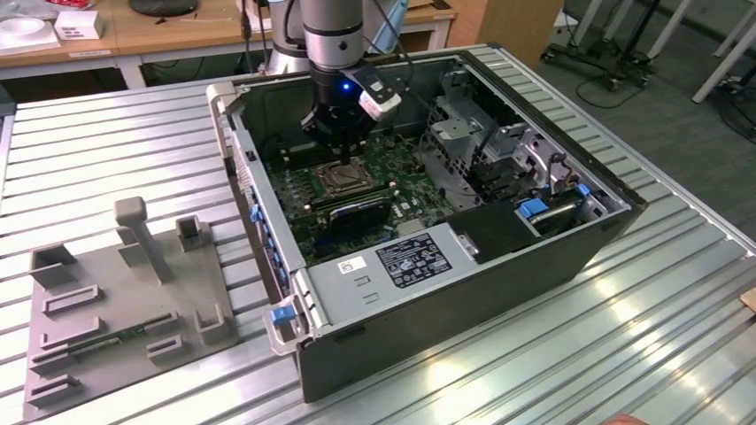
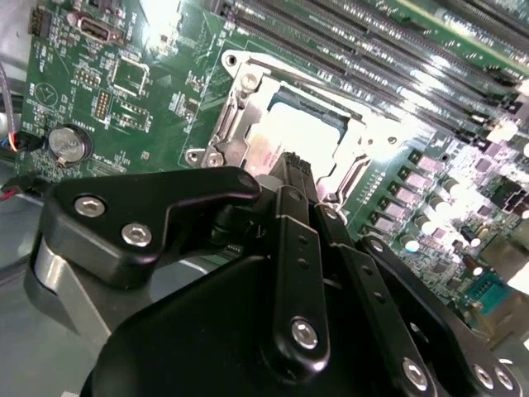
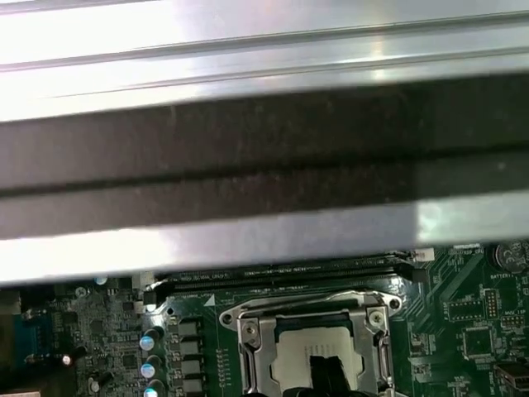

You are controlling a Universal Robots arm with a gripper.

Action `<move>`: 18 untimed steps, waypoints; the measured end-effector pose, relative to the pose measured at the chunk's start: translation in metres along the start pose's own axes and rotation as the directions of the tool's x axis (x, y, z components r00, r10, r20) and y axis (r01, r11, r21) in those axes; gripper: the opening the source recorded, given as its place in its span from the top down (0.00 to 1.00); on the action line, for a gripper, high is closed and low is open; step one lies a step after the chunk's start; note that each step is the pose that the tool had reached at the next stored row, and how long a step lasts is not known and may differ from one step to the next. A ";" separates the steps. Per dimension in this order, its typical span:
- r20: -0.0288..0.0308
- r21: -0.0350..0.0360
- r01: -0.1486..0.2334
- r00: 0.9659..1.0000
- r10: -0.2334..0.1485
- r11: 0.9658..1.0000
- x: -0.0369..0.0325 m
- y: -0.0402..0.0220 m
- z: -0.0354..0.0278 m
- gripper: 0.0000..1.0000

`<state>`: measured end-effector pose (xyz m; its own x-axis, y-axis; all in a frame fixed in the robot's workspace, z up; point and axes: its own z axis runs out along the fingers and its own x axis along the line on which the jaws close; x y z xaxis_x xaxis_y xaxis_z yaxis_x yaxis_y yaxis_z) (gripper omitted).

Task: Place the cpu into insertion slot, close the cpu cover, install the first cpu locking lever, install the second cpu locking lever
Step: 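Install the first cpu locking lever, then install the second cpu locking lever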

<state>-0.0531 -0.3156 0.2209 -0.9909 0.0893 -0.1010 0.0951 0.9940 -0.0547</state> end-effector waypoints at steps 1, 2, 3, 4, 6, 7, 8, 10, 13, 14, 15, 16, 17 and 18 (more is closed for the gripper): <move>0.000 0.000 0.001 1.000 -0.001 1.000 -0.0001 -0.0004 0.0001 0.90; 0.000 0.001 0.000 1.000 0.000 1.000 -0.0001 -0.0004 0.0001 0.90; 0.000 0.001 0.001 1.000 -0.001 1.000 -0.0001 -0.0004 0.0001 0.90; 0.001 0.005 0.001 1.000 -0.001 1.000 -0.0001 -0.0004 0.0000 0.90; 0.001 0.009 0.002 1.000 -0.002 1.000 0.0000 -0.0004 0.0000 0.90; 0.001 0.009 0.002 1.000 -0.002 1.000 0.0000 -0.0004 0.0000 0.90; 0.001 0.009 0.002 1.000 -0.002 1.000 0.0000 -0.0004 0.0001 0.90; 0.001 0.009 0.002 1.000 -0.002 1.000 0.0000 -0.0004 0.0000 0.90; 0.001 0.009 0.002 1.000 -0.002 1.000 -0.0001 -0.0004 0.0001 0.90; 0.001 0.010 0.002 1.000 -0.002 1.000 0.0000 -0.0004 0.0000 0.90; 0.000 0.010 0.002 1.000 -0.002 1.000 0.0000 -0.0004 0.0000 0.90; -0.001 0.010 0.002 1.000 -0.002 1.000 -0.0002 -0.0004 -0.0007 0.90; -0.004 0.011 0.002 1.000 -0.002 1.000 -0.0004 -0.0005 -0.0019 0.90; -0.007 0.011 0.003 1.000 -0.003 1.000 -0.0006 -0.0006 -0.0033 0.90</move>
<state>-0.0528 -0.3161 0.2243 -0.9918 0.0872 -0.0935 0.0936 0.9935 -0.0655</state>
